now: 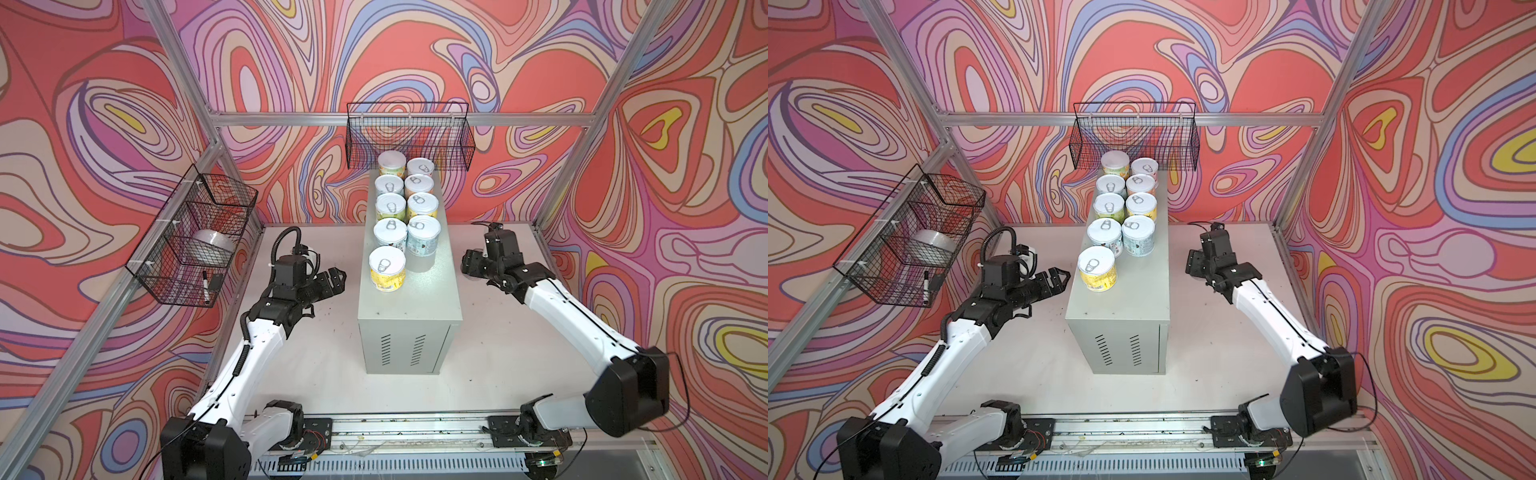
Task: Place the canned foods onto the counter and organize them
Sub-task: 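Lift the pink can with the right gripper up over the box top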
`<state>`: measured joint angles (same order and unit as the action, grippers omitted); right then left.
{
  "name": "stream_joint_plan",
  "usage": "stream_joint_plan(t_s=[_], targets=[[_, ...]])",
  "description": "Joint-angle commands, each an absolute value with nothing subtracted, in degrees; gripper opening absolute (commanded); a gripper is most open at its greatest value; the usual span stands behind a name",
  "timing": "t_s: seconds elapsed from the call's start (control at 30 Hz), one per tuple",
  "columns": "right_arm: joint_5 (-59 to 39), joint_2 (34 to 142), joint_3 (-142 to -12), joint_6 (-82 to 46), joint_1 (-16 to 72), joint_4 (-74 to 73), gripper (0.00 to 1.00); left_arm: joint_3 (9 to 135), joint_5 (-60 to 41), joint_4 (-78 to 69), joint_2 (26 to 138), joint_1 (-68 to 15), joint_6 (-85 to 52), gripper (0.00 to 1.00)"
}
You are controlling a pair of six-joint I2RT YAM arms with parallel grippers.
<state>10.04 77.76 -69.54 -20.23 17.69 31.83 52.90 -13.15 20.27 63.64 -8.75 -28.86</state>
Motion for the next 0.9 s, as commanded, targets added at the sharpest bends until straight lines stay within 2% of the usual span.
stream_joint_plan(t_s=[0.0, 0.23, 0.37, 0.6, 0.87], targets=[[11.01, 72.87, -75.01, -16.27, 17.75, 40.95, 0.0, 56.07, -11.36, 23.05, 63.33, -9.05, -27.47, 0.9], [7.78, 69.47, -89.2, -15.04, 19.68, 53.73, 0.0, 60.99, -11.08, 28.07, 63.22, -9.38, -25.91, 0.91], [16.7, 69.18, -95.42, -13.9, 26.54, 58.49, 0.0, 61.88, -9.48, 29.27, 61.29, -9.39, -25.21, 0.91], [25.49, 70.08, -103.11, -14.28, 37.29, 62.6, 0.0, 63.36, -9.24, 31.24, 59.72, -9.39, -24.93, 0.9], [28.46, 75.65, -113.51, -13.74, 47.8, 67.74, 0.0, 66.2, -8.86, 33.79, 58.37, -10.48, -24.7, 0.9]])
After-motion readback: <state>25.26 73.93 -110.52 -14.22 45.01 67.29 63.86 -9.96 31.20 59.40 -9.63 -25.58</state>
